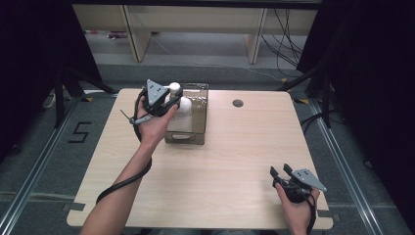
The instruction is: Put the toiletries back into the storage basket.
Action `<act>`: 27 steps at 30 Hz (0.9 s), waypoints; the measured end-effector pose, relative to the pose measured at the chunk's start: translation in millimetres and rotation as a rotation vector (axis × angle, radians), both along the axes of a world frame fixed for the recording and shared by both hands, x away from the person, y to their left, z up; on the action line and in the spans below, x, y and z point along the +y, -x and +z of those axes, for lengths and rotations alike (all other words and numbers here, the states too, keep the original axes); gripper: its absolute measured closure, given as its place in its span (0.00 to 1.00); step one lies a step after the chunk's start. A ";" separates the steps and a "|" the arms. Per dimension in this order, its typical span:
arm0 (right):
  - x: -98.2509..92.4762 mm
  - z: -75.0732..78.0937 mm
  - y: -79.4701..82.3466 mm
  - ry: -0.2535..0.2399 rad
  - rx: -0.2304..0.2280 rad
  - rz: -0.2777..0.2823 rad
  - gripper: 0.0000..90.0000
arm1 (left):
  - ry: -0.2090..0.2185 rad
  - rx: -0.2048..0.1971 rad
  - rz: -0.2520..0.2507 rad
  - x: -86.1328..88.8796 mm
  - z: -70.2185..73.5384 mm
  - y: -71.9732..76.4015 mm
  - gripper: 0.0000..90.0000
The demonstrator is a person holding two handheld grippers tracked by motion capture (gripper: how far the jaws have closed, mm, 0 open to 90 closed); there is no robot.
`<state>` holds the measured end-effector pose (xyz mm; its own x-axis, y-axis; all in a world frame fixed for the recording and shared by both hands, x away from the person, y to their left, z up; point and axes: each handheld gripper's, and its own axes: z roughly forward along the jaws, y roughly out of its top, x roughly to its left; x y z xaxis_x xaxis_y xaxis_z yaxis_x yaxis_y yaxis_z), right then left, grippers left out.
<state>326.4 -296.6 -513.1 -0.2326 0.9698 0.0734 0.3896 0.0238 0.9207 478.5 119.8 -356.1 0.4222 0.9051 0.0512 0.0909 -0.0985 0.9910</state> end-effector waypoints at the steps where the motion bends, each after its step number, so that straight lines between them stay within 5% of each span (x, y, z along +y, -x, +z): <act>1: -0.2 0.2 0.2 0.003 0.003 0.001 0.50 | 0.000 0.000 -0.001 -0.1 -0.8 0.1 0.66; 27: 0.5 0.0 -0.1 -0.004 0.001 -0.002 0.50 | 0.014 0.023 0.008 3.6 -12.9 2.1 0.66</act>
<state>326.5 -296.1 -513.1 -0.2305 0.9700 0.0775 0.3909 0.0194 0.9202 476.4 123.3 -369.0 0.4154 0.9092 0.0287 0.1142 -0.0834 0.9899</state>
